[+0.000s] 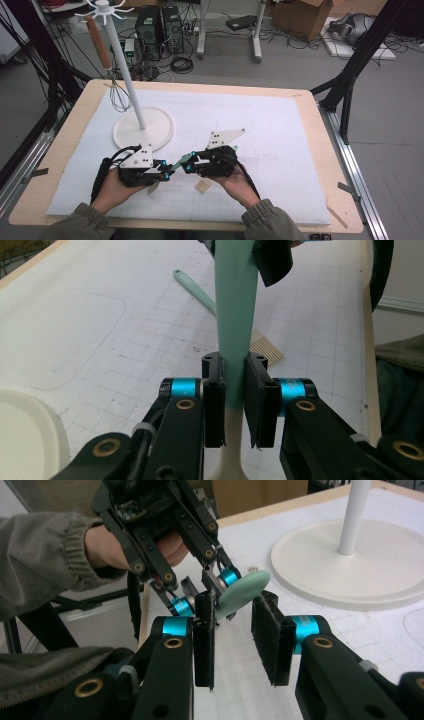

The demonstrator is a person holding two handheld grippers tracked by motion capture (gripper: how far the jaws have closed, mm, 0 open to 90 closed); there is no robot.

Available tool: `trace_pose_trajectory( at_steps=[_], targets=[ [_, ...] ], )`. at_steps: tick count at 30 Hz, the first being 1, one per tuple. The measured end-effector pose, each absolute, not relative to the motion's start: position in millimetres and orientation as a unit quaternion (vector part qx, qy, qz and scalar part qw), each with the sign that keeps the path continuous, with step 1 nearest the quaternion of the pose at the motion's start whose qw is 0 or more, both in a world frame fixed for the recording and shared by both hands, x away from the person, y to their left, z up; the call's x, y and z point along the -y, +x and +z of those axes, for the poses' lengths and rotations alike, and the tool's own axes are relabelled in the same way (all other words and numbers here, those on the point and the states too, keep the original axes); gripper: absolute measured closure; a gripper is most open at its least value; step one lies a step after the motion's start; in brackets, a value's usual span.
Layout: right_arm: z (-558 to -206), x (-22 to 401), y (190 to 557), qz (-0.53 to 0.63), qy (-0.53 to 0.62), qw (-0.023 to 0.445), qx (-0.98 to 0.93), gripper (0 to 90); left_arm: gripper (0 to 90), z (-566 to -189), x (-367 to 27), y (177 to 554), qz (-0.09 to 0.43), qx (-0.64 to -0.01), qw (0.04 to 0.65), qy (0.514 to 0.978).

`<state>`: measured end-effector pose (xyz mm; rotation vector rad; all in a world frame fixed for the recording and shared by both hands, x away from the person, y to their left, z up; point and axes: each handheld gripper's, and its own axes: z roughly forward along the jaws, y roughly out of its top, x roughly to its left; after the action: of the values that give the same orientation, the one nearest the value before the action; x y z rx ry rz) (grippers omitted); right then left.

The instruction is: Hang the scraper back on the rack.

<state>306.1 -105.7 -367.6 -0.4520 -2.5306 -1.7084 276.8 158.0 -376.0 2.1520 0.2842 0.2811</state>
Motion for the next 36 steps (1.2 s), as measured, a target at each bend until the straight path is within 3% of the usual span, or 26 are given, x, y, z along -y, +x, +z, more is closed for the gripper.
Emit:
trace_pose_trajectory(
  at_steps=[20, 27, 30, 36],
  targets=[
    [-356.8, 101.4, 306.2, -0.572, -0.154, 0.031, 0.805, 74.5, 78.3, -370.1, -158.3, 277.0, 0.119, -0.126, 0.479, 0.861],
    [-352.6, 98.2, 305.1, -0.577, -0.135, 0.032, 0.805, 74.9, 73.2, -369.8, -157.3, 277.6, 0.108, -0.129, 0.486, 0.858],
    [-351.0, 95.9, 304.3, -0.577, -0.127, 0.03, 0.806, 75.1, 77.2, -369.5, -157.0, 277.5, 0.101, -0.123, 0.489, 0.858],
    [-348.8, 97.3, 305.4, -0.581, -0.115, 0.037, 0.805, 75.3, 77.1, -369.0, -161.1, 280.0, 0.07, -0.128, 0.51, 0.848]
  ],
)
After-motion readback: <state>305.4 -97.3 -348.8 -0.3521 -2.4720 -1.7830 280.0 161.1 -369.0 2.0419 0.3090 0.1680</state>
